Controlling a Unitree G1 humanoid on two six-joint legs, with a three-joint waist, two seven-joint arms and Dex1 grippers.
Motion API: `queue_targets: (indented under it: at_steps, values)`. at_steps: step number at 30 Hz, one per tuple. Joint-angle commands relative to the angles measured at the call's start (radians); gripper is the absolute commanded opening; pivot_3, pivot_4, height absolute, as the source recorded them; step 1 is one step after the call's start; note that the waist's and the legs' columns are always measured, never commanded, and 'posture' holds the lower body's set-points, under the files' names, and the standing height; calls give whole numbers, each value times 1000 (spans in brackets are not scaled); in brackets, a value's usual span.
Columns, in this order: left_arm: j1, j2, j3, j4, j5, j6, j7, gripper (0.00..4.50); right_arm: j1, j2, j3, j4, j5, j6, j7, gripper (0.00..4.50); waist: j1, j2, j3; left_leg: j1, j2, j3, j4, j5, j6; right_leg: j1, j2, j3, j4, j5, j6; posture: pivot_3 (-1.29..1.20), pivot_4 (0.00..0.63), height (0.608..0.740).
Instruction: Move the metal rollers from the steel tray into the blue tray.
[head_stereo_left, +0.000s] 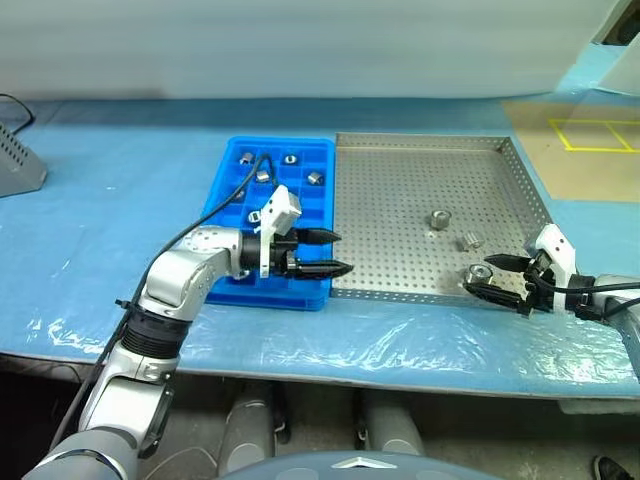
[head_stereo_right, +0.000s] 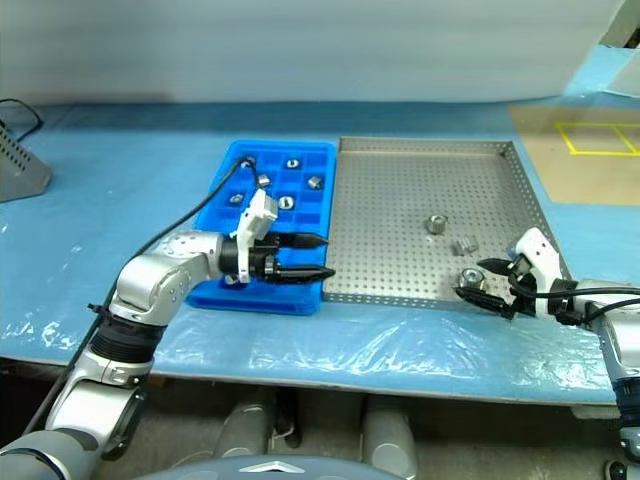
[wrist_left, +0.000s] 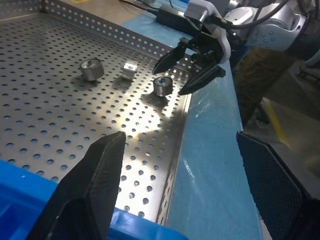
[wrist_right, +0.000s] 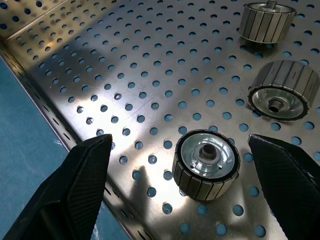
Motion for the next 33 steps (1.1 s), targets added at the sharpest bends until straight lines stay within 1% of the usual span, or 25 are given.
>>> queue_targets:
  at_steps: [1,3,6,8,12,15,17,20,23,24,25,26,27,30,33]
  values:
    - [-32,7,-7,-6,-14,-16,-20,3737,31,42,73,46,-62,-13,-25,4500,-2,-3,-2,1,0,0,0,0,-1,0,0,0,0,0,0,-399,150,740]
    - [-42,7,-14,13,0,-33,-22,3737,30,73,98,58,-78,-28,-41,4500,-3,-11,-6,3,1,0,-2,1,-2,1,1,1,0,0,0,-390,150,740]
    - [-43,13,-11,15,6,-42,-9,3737,9,124,98,96,-90,-41,-84,4500,-13,-22,-13,4,4,0,-3,2,-5,0,5,1,0,0,0,-373,150,740]
    - [-38,19,-4,9,4,-39,2,3737,2,149,102,129,-108,-57,-114,4500,-20,-24,-15,4,5,0,-3,1,-7,0,7,2,-1,0,0,-365,150,740]
    - [-26,33,-1,7,14,-46,21,3737,15,170,109,154,-108,-51,-119,4500,-22,-32,-21,5,8,-1,-4,0,-9,1,10,3,-3,0,0,-343,150,740]
    - [-19,41,3,3,14,-54,31,3737,18,163,102,183,-111,-49,-111,4500,-21,-35,-25,5,12,-1,-4,0,-11,2,15,3,-9,0,0,-331,150,740]
    - [-16,43,4,3,14,-57,38,3737,21,150,100,190,-107,-48,-91,4500,-18,-38,-28,9,13,0,-10,0,-12,3,16,3,-18,1,-1,-329,150,740]
    - [-10,41,3,3,15,-63,48,3785,5,133,99,210,-108,-40,-74,3885,-13,-39,-31,11,11,0,-15,0,-12,5,16,3,-25,1,-3,-327,150,740]
    - [-7,39,0,4,18,-70,56,3785,-17,124,108,221,-124,-48,-80,2913,-9,-41,-32,12,11,0,-18,0,-12,7,16,3,-29,3,-5,-325,150,740]
    - [-7,38,0,5,19,-72,59,3785,-24,124,112,227,-131,-52,-87,2503,-8,-42,-32,12,11,1,-19,0,-12,7,16,3,-30,4,-7,-325,150,740]
    - [-7,38,0,7,21,-74,61,3785,-33,125,110,230,-129,-50,-88,2204,-7,-42,-33,12,11,1,-20,0,-12,7,16,3,-31,4,-8,-322,150,740]
    - [-7,37,-1,9,22,-77,63,3785,-34,125,107,217,-112,-40,-69,2013,-7,-42,-33,12,11,2,-20,0,-12,7,16,3,-32,5,-9,-320,150,740]
    - [-5,36,-2,9,23,-79,65,3785,-32,124,104,203,-98,-30,-57,1626,-5,-42,-33,12,11,2,-20,0,-12,7,16,3,-32,5,-9,-319,150,740]
    - [4,32,-5,5,23,-84,73,3785,-26,124,109,192,-112,-33,-72,1564,1,-42,-32,13,11,3,-21,0,-12,6,16,4,-32,5,-9,-313,150,740]
    - [9,27,-4,6,24,-86,83,3785,-2,123,112,169,-95,-20,-44,1564,2,-41,-32,14,11,3,-22,0,-13,6,16,4,-32,5,-9,-311,150,740]
